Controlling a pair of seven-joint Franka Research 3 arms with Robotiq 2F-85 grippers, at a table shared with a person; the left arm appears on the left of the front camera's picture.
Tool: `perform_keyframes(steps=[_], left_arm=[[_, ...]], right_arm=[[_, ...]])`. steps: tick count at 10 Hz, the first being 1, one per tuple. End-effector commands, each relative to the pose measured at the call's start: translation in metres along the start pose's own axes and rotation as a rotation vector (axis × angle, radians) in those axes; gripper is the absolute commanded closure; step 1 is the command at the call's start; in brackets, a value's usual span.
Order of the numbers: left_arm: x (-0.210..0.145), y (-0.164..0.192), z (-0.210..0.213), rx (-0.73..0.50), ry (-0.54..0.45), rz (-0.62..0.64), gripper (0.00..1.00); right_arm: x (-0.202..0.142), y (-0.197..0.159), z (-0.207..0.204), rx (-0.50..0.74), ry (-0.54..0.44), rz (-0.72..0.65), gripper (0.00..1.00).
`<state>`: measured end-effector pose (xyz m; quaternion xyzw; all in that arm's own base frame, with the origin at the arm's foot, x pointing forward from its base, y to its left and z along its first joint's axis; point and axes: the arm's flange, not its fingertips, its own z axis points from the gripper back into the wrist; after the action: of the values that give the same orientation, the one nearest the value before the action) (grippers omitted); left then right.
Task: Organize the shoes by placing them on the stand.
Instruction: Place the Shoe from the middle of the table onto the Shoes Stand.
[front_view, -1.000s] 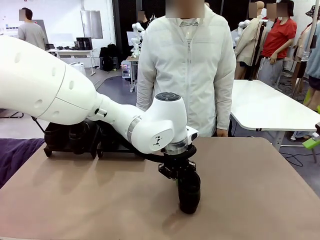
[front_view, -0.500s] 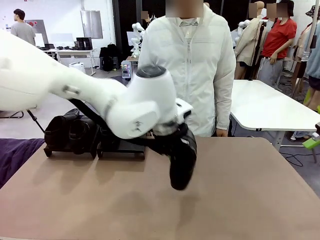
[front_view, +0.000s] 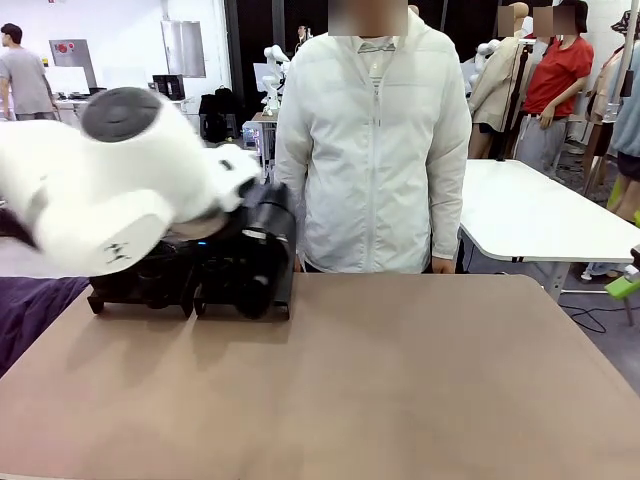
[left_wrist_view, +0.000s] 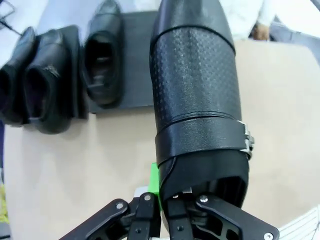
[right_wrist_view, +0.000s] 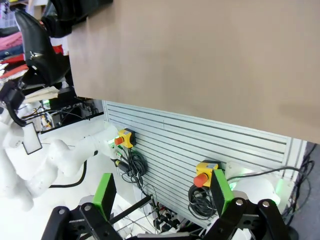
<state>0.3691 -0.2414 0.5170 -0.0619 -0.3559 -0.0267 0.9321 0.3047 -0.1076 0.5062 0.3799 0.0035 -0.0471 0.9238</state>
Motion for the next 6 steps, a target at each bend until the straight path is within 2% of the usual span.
perform_keyframes(steps=[1,2,6], left_arm=[[0.005,0.036,-0.009,-0.066,0.062,0.085,1.00],[0.000,0.000,0.000,0.000,0.000,0.000,1.00],[0.000,0.000,0.000,0.000,0.000,0.000,1.00]], right_arm=[[0.000,-0.002,0.005,-0.011,0.008,0.027,0.00],[0.000,-0.002,0.005,-0.011,0.008,0.027,0.00],[0.000,-0.002,0.005,-0.011,0.008,0.027,0.00]])
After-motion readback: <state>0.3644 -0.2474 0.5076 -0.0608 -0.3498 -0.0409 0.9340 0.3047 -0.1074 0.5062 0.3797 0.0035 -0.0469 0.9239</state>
